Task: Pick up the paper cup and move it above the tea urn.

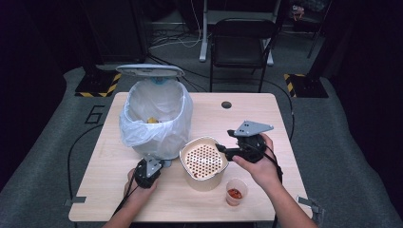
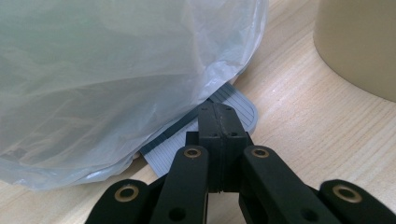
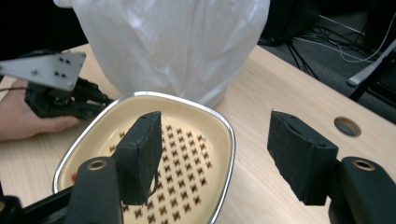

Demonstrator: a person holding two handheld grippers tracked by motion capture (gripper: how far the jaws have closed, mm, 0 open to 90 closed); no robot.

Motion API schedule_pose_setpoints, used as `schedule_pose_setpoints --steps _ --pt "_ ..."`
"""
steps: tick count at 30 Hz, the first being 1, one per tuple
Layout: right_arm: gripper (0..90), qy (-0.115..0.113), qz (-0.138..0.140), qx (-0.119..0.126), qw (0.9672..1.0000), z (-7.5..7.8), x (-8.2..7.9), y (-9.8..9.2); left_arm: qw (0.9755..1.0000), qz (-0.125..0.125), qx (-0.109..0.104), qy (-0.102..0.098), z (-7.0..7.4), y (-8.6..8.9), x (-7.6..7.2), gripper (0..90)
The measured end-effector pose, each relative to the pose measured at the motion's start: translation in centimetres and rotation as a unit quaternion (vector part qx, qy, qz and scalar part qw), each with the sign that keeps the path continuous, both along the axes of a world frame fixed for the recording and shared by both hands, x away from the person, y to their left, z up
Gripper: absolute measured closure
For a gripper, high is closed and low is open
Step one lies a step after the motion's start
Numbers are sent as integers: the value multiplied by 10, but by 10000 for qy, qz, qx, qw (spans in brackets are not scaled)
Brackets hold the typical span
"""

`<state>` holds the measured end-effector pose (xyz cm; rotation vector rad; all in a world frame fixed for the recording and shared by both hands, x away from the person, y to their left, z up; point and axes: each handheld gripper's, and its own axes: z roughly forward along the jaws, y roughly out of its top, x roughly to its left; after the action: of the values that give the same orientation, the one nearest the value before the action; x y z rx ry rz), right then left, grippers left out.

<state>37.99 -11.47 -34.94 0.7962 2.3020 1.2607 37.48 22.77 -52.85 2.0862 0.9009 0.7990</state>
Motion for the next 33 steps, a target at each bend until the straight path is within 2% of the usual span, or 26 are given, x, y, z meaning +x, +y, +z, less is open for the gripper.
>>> schedule_pose_setpoints --steps 1,2,3,6,8,10,15,16,19,20,21,22,23,25,29,33 --pt "341 0 0 0 10000 0 0 0 10000 0 0 0 0 0 0 900" --pt "345 123 -35 25 9999 -8 -4 -4 10000 -14 37 10 0 0 0 900" --pt "345 123 -35 25 9999 -8 -4 -4 10000 -14 37 10 0 0 0 900" --pt "381 243 -160 100 9995 -22 -5 -11 10000 -17 -9 33 0 1 0 900" --pt "386 293 -162 110 9994 -24 -6 -13 10000 -8 19 23 0 1 0 900" --pt "386 327 -140 96 9993 -31 -14 -18 10000 -10 4 23 0 1 0 900" --pt "320 354 -96 115 9993 -39 -29 -27 10000 -11 22 20 0 0 0 900" --pt "266 444 -78 127 9989 -46 -35 -30 10000 -5 18 21 0 1 0 900" --pt "228 496 -75 102 9987 -53 -42 -33 10000 -12 28 17 0 0 0 900" --pt "186 586 -34 105 9982 -60 -48 -36 10000 -11 29 16 0 0 0 900" --pt "186 586 -34 105 9982 -60 -48 -36 10000 -11 29 16 0 0 0 900" --pt "165 687 3 94 9976 -67 -53 -36 10000 -12 28 17 0 0 0 900" --pt "165 687 3 94 9976 -67 -53 -36 10000 -12 25 21 0 0 0 900" --pt "147 775 69 27 9970 -77 -60 -37 10000 -11 32 14 0 0 0 900" --pt "143 810 55 19 9967 -85 -64 -37 10000 -11 29 17 0 0 0 900" --pt "141 837 77 120 9964 -89 -67 -37 10000 -10 24 22 0 0 0 900"
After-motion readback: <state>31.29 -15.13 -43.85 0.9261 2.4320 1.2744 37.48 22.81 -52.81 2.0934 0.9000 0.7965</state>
